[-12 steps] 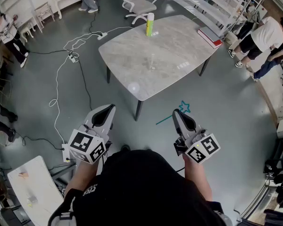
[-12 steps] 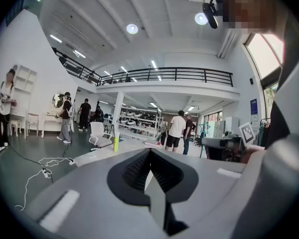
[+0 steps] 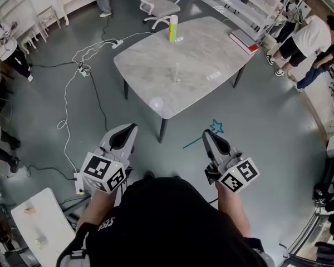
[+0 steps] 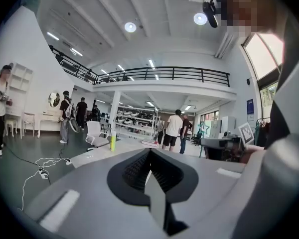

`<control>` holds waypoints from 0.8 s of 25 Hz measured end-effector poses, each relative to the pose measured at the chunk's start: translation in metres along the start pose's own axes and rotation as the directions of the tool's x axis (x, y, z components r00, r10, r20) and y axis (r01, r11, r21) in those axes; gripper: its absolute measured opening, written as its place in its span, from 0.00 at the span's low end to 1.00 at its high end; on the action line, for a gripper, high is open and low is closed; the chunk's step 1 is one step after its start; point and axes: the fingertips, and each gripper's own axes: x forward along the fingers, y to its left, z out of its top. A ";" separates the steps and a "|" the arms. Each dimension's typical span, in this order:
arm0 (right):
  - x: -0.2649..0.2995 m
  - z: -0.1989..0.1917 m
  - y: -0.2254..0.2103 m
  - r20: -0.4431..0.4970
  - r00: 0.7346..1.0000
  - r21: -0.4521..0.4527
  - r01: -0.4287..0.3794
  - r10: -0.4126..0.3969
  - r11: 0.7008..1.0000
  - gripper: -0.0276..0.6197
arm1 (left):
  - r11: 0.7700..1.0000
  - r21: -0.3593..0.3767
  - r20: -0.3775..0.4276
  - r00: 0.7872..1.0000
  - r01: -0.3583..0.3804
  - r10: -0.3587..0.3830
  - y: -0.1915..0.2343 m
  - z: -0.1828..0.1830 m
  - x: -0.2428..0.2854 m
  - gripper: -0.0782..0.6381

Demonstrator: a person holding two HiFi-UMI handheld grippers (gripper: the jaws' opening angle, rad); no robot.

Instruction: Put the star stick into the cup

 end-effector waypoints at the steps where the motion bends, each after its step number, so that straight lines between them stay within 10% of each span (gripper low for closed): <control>1: 0.000 0.002 0.000 0.010 1.000 0.002 0.002 -0.002 1.000 0.07 | 1.000 0.001 0.000 1.000 0.002 -0.002 0.000 0.000 0.000 0.11; 20: 0.055 -0.007 0.050 0.062 0.998 0.029 -0.023 0.021 0.999 0.07 | 1.000 -0.002 0.018 0.999 0.027 -0.027 0.045 0.001 -0.043 0.11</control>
